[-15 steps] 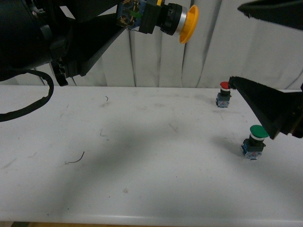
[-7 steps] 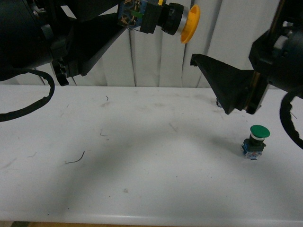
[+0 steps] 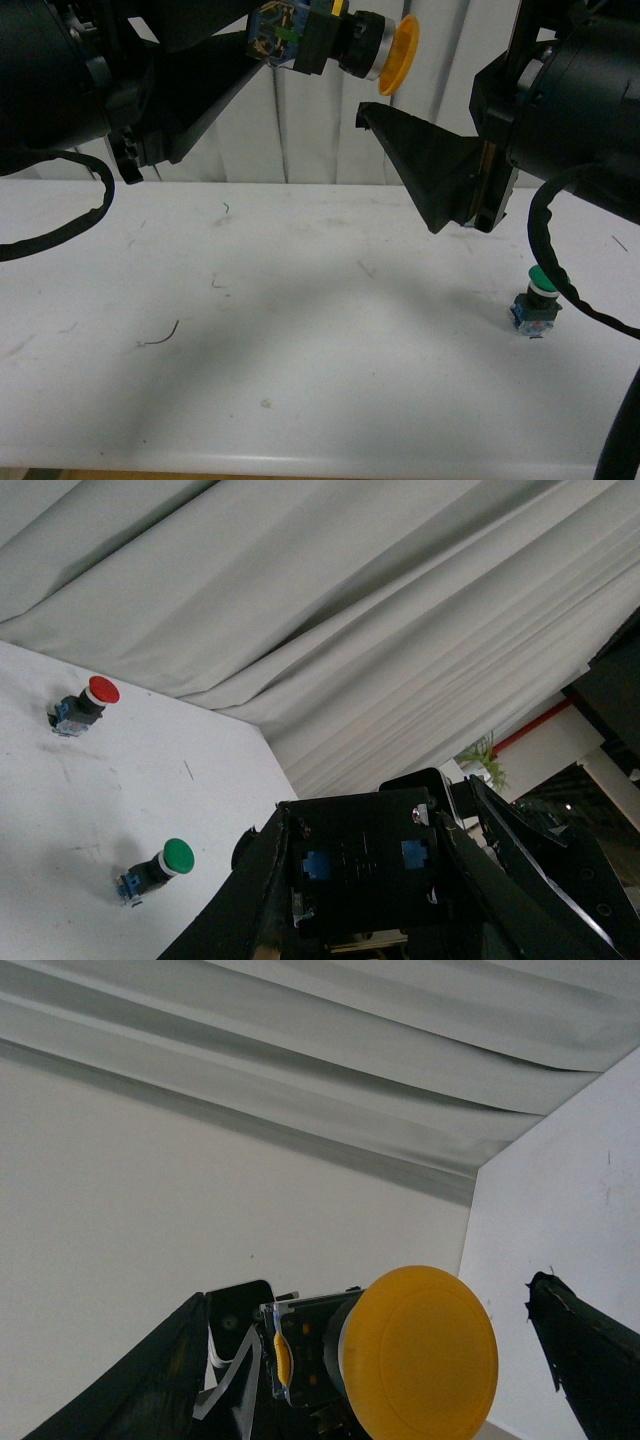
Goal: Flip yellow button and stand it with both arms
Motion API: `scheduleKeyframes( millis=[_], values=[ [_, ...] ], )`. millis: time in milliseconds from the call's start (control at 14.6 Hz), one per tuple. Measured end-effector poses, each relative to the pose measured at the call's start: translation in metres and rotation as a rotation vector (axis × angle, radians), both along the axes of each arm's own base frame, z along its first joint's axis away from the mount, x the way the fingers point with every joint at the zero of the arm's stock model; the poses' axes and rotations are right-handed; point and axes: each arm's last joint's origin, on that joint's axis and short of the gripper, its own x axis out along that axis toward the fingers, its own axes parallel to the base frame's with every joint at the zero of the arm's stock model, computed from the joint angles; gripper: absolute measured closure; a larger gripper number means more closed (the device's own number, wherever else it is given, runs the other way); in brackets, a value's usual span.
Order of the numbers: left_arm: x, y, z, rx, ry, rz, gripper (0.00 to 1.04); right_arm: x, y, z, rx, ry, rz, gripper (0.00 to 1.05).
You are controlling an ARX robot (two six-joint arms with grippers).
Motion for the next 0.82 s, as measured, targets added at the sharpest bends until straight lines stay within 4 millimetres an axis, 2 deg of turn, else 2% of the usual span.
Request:
scheduleKeyframes(
  millis=[68,342,411,616,753,821],
  values=[
    [0.000,0.000,-0.001,0.002,0.001,0.002,0.70,0.000,0.000,0.000,0.000,-0.001,0.000,0.12],
    [-0.001,0.001,-0.001,0.002,0.002,0.005,0.70,0.002,0.000,-0.004,-0.005,0.012,-0.005,0.61],
    [-0.001,0.002,-0.001,-0.005,0.011,0.006,0.70,0.002,0.001,-0.003,-0.004,0.008,-0.005,0.68],
    [-0.001,0.004,-0.001,-0.007,0.013,0.009,0.68,0.002,0.001,-0.003,-0.010,0.000,-0.006,0.68],
    [-0.006,0.008,0.009,-0.015,-0.021,0.017,0.36,0.002,0.000,-0.001,-0.021,-0.017,-0.010,0.68],
    [-0.008,0.011,0.014,-0.019,-0.041,0.024,0.26,0.002,-0.001,0.000,-0.021,-0.021,-0.014,0.68]
  ],
)
